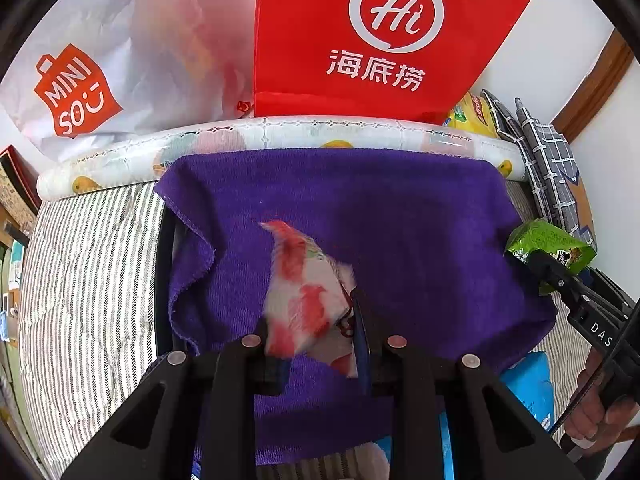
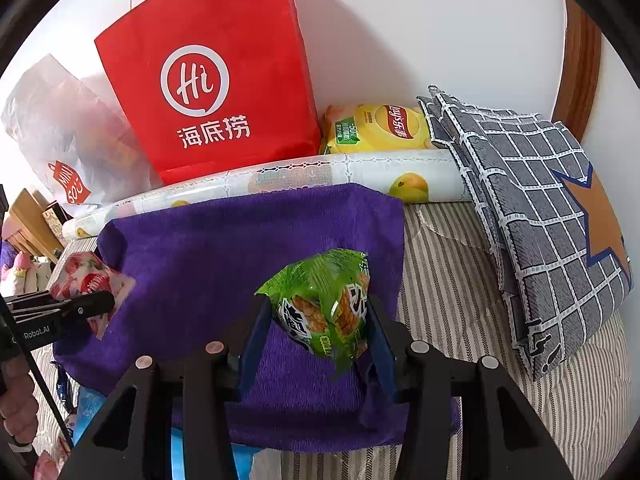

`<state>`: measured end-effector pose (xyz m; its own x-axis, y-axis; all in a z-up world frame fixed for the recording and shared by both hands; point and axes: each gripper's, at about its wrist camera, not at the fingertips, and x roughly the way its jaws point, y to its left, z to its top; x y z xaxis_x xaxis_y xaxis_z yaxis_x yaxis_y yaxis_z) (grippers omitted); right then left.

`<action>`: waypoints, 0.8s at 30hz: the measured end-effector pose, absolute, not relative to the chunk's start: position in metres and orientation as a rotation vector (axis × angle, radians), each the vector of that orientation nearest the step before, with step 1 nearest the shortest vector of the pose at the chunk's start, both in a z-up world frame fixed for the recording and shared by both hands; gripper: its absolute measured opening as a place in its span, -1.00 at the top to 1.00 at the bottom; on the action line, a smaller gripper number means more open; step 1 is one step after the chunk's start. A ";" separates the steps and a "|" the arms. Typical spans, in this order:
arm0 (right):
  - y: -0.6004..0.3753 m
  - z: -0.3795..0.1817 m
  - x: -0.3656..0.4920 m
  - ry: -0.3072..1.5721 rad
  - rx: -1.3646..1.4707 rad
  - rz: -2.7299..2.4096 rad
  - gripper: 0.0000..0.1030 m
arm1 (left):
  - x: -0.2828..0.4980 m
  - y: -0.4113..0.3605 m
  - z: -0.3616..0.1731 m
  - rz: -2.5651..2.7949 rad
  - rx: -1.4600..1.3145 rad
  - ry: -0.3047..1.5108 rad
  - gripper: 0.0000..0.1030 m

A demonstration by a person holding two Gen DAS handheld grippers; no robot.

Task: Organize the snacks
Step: 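Lower both packets onto the purple towel and open both tools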

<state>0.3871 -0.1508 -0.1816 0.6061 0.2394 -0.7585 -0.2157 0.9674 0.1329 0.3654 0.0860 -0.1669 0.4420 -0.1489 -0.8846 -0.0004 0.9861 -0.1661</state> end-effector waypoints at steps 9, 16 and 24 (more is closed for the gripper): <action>-0.154 -0.179 0.382 0.897 0.047 0.272 0.11 | 0.360 0.084 -0.159 -0.096 -0.146 1.096 0.49; -0.155 -0.160 0.365 0.866 0.062 0.279 -0.19 | 0.344 0.084 -0.142 -0.102 -0.147 1.074 0.12; -0.156 -0.127 0.333 0.820 0.058 0.277 -0.46 | 0.312 0.080 -0.115 -0.101 -0.143 1.042 0.07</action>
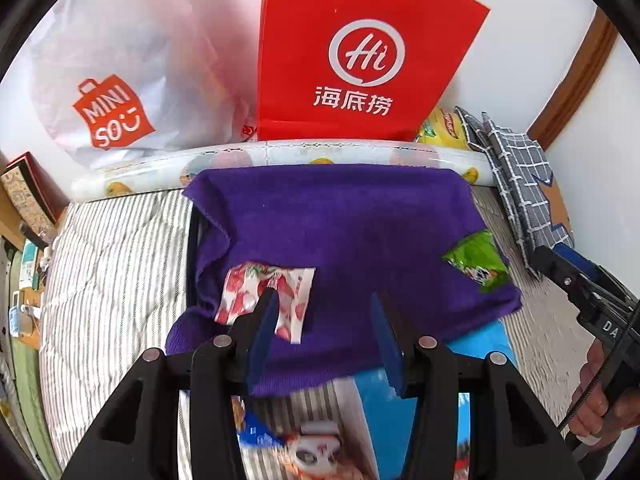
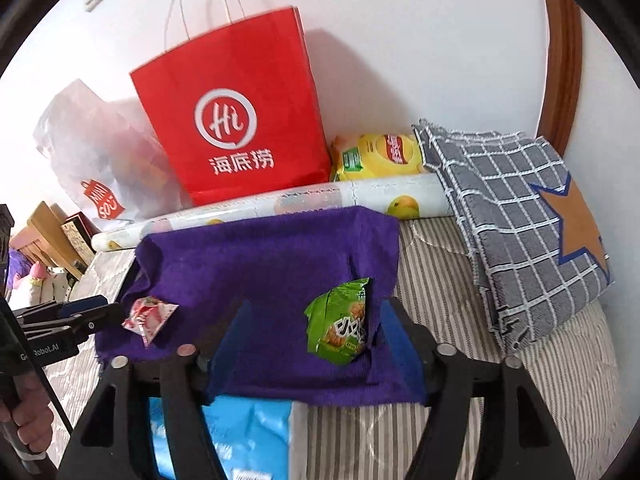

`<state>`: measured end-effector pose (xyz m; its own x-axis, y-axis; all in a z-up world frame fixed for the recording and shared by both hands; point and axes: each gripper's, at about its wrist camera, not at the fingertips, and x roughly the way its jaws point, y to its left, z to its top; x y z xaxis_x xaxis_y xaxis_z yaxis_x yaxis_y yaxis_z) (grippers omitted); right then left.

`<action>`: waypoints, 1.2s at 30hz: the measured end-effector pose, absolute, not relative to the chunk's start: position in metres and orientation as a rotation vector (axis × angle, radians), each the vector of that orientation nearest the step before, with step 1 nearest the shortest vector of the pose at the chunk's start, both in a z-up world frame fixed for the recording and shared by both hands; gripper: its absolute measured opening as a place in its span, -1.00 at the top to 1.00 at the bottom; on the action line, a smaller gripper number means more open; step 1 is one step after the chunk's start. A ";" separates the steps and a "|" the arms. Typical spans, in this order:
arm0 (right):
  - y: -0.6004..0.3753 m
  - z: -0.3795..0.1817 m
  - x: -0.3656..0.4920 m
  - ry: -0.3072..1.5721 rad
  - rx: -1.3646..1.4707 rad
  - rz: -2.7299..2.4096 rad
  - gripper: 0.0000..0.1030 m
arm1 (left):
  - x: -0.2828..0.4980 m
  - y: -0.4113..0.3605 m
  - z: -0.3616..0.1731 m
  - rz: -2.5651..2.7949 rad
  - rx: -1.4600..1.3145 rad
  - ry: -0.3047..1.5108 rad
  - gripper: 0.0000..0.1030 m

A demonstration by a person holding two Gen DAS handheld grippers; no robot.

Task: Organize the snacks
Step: 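Lower both packets onto the purple towel and open both tools, then withdraw both tools from the towel toward the remaining snack pile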

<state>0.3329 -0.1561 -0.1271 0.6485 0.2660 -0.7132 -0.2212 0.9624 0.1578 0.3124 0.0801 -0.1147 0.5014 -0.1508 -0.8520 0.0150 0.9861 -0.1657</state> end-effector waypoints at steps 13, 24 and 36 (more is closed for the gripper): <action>-0.175 -0.085 0.258 0.720 0.046 0.172 -0.76 | 0.233 0.074 -0.069 -0.046 -0.087 0.927 -0.47; -0.190 -0.078 0.205 0.677 0.054 0.150 -0.76 | 0.181 0.067 -0.059 -0.055 -0.075 0.893 -0.53; -0.197 -0.084 0.168 0.685 0.091 0.152 -0.76 | 0.145 0.069 -0.060 -0.065 -0.131 0.864 -0.52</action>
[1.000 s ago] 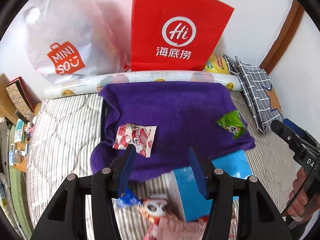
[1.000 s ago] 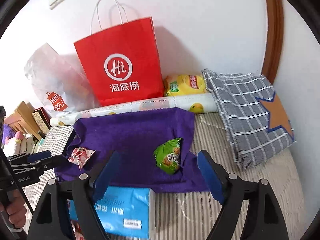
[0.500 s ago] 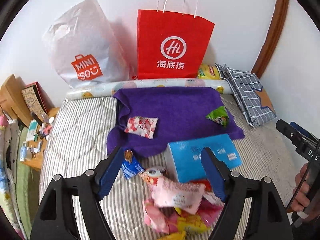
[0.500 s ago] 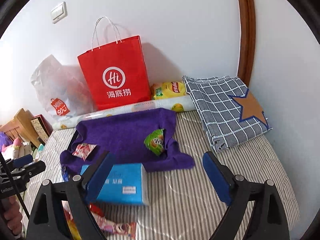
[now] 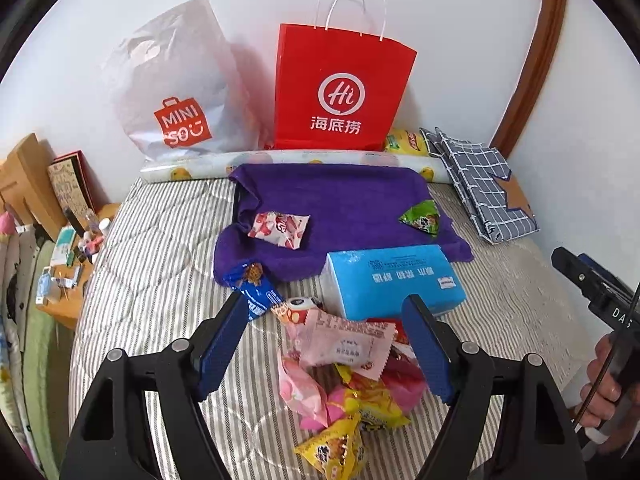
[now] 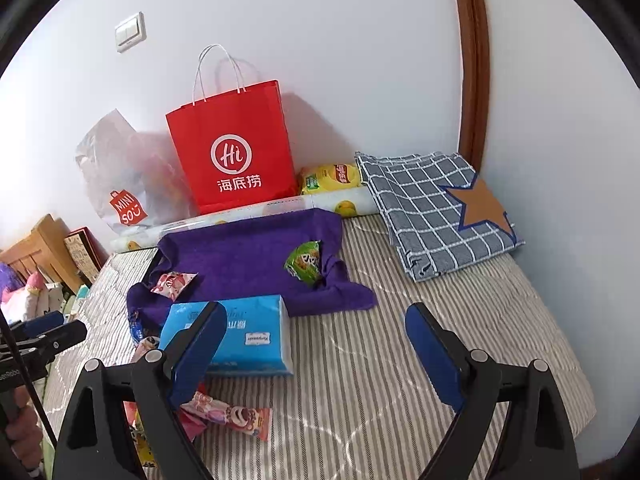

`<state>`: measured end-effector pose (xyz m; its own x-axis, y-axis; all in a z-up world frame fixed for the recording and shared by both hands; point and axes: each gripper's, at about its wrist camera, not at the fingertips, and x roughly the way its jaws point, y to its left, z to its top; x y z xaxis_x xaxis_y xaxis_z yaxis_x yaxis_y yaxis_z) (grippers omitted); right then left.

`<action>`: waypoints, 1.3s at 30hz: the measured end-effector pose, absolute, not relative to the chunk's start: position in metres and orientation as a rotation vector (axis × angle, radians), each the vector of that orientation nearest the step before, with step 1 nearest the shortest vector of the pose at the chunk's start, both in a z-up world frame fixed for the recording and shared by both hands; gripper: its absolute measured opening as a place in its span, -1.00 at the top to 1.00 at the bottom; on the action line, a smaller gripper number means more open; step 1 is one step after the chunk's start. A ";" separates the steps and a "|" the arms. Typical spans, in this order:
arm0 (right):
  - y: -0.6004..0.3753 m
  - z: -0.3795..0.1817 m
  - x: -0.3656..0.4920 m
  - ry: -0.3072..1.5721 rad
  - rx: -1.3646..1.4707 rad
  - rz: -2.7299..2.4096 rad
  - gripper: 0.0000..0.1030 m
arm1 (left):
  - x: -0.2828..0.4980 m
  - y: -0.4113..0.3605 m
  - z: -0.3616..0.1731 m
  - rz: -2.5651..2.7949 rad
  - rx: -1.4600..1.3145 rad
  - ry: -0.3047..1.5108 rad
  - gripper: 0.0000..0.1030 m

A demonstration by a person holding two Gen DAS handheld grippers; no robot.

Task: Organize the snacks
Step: 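Withdraw both tools from the towel toward the remaining snack pile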

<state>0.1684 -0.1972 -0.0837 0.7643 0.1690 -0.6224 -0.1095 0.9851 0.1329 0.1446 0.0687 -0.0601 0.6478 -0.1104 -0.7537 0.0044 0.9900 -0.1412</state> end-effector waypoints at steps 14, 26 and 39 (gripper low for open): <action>-0.178 -0.098 0.153 0.673 0.061 0.175 -0.76 | 0.126 0.076 -0.070 -0.075 -0.133 0.848 -0.52; -0.148 -0.125 0.157 0.767 0.019 0.276 -0.76 | 0.127 0.120 -0.089 0.022 -0.233 0.865 -0.52; -0.133 -0.178 0.153 0.863 -0.070 0.318 -0.13 | 0.128 0.145 -0.111 0.051 -0.254 0.914 -0.52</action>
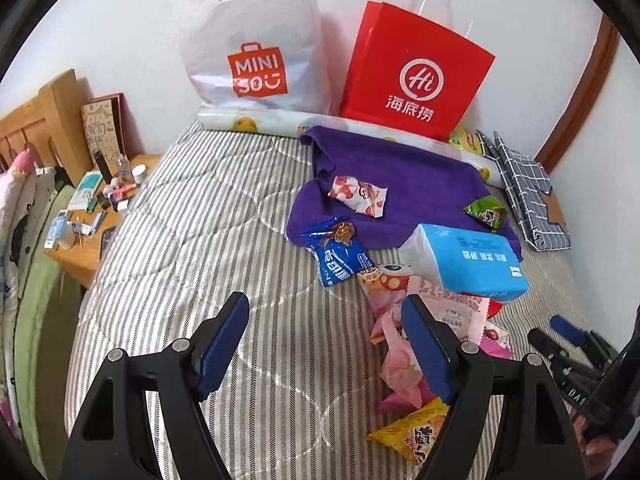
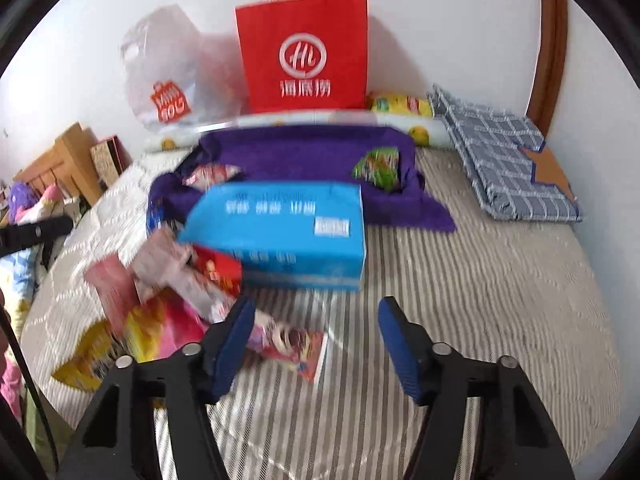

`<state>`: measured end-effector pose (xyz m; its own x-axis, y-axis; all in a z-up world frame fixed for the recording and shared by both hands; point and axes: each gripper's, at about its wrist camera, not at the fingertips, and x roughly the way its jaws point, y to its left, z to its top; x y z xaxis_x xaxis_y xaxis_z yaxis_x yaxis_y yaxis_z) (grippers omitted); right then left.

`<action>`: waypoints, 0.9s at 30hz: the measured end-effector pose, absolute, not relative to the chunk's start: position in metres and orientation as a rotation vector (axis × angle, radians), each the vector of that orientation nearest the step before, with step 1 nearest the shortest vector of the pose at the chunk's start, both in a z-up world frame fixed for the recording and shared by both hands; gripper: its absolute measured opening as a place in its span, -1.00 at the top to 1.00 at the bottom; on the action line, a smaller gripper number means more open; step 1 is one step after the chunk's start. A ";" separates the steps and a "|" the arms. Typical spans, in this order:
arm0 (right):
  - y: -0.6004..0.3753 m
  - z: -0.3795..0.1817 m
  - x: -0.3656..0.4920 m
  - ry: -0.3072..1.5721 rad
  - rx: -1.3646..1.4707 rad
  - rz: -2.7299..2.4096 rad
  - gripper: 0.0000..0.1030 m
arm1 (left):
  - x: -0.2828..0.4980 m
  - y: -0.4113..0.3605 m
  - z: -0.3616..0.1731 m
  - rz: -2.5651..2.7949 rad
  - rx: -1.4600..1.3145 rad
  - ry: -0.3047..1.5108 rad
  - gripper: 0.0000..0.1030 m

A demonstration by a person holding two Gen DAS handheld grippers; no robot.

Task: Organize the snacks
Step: 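Withdraw both tools from the towel toward the remaining snack pile, then grasp the long pink-white candy stick packet with the right tool and lift it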

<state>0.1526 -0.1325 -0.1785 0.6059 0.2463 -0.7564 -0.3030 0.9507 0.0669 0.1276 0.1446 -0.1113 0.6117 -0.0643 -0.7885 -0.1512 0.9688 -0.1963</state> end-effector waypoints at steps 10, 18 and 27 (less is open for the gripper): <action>-0.132 -0.195 0.141 0.874 -0.111 0.353 -0.08 | 0.132 0.131 -0.120 0.018 -0.235 0.941 -0.52; -0.120 -0.211 0.139 0.895 -0.146 0.391 -0.08 | 0.133 0.131 -0.131 0.012 -0.237 0.967 -0.52; -0.111 -0.219 0.145 0.893 -0.168 0.382 -0.08 | 0.134 0.133 -0.136 0.008 -0.227 0.981 -0.52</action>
<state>0.1455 -0.1110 -0.2191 0.5657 0.2539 -0.7846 -0.3918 0.9199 0.0153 0.1344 0.1331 -0.1360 0.5583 -0.0960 -0.8241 -0.1087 0.9763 -0.1874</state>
